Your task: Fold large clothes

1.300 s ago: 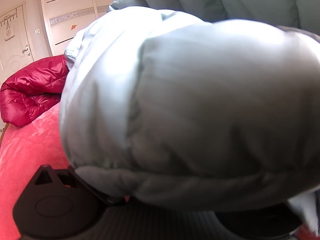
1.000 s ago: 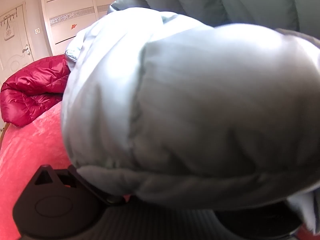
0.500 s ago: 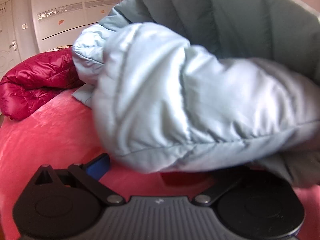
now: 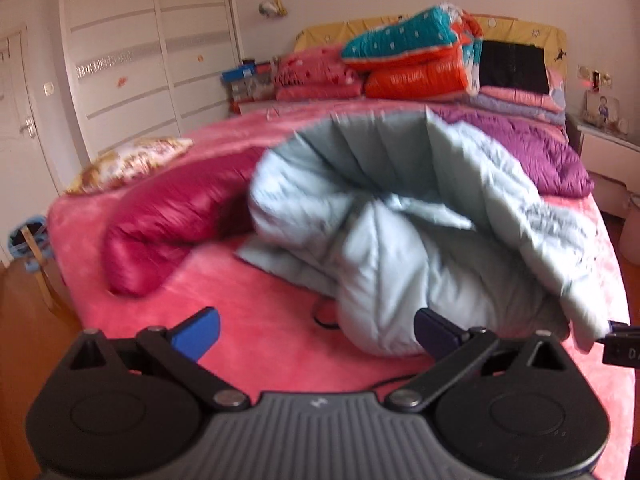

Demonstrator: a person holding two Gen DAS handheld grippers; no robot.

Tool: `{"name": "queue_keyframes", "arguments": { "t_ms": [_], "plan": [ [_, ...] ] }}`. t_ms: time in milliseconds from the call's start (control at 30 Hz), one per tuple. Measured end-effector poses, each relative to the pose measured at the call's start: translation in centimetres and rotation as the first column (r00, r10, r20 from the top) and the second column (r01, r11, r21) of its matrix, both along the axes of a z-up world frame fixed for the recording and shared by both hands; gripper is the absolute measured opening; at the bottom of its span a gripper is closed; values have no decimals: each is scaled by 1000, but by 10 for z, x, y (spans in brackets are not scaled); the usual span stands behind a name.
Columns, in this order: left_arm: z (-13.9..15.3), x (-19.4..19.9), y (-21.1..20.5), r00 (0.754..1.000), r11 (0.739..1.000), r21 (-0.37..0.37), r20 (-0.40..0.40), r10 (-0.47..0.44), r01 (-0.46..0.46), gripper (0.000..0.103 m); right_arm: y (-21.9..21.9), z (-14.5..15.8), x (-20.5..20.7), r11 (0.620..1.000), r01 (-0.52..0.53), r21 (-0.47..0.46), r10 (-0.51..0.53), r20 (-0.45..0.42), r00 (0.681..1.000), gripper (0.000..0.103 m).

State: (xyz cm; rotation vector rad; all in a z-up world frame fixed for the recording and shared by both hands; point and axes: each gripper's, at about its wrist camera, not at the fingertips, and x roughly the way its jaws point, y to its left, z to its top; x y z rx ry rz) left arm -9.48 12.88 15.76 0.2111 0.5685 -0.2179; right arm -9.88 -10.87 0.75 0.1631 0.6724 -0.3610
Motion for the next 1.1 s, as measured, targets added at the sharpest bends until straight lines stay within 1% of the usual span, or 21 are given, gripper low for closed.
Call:
{"name": "queue_keyframes", "arguments": {
  "t_ms": [67, 200, 333, 400, 467, 533, 600, 667, 767, 867, 933, 967, 1033, 1100],
  "plan": [
    [17, -10, 5, 1000, 1000, 7, 31, -4, 4, 102, 8, 17, -8, 1000, -16, -18, 17, 15, 1000, 103],
    [55, -15, 20, 993, 999, 43, 114, -16, 11, 102, 33, 66, -22, 995, -67, -67, 70, 51, 996, 103],
    [97, -17, 31, 977, 996, 85, 211, -27, 9, 102, 44, 116, -36, 987, -145, -62, 150, 77, 986, 103],
    [118, -17, 33, 965, 994, 109, 261, -30, 1, 102, 48, 146, -41, 982, -168, -85, 176, 97, 980, 103],
    [140, -17, 35, 947, 990, 140, 319, -42, -4, 102, 50, 177, -54, 978, -179, -109, 193, 135, 972, 103],
    [166, -19, 35, 928, 988, 155, 368, -53, -5, 102, 40, 211, -68, 980, -162, -118, 183, 191, 964, 103],
    [189, -19, 33, 906, 987, 162, 419, -65, -4, 102, 21, 252, -80, 986, -133, -105, 155, 245, 957, 103],
    [212, -19, 28, 881, 986, 165, 469, -68, -12, 102, 2, 294, -100, 988, -72, -137, 111, 303, 947, 103],
    [243, -22, 20, 844, 989, 149, 530, -82, 3, 102, -31, 349, -123, 981, 52, -186, 21, 369, 929, 103],
    [273, -24, 7, 799, 986, 167, 592, -105, 5, 102, -61, 403, -156, 949, 201, -242, -77, 439, 895, 103],
    [295, -25, -2, 772, 985, 172, 625, -116, 9, 102, -87, 436, -175, 909, 315, -274, -153, 484, 862, 103],
    [306, -25, -6, 759, 985, 172, 639, -122, 14, 102, -94, 449, -185, 892, 355, -281, -179, 502, 846, 103],
    [323, -24, -15, 736, 982, 188, 662, -140, 18, 102, -111, 476, -214, 838, 455, -301, -239, 547, 802, 103],
    [335, -20, -22, 715, 979, 203, 683, -149, 10, 102, -120, 494, -236, 775, 540, -330, -286, 579, 764, 103]
  ]
}}
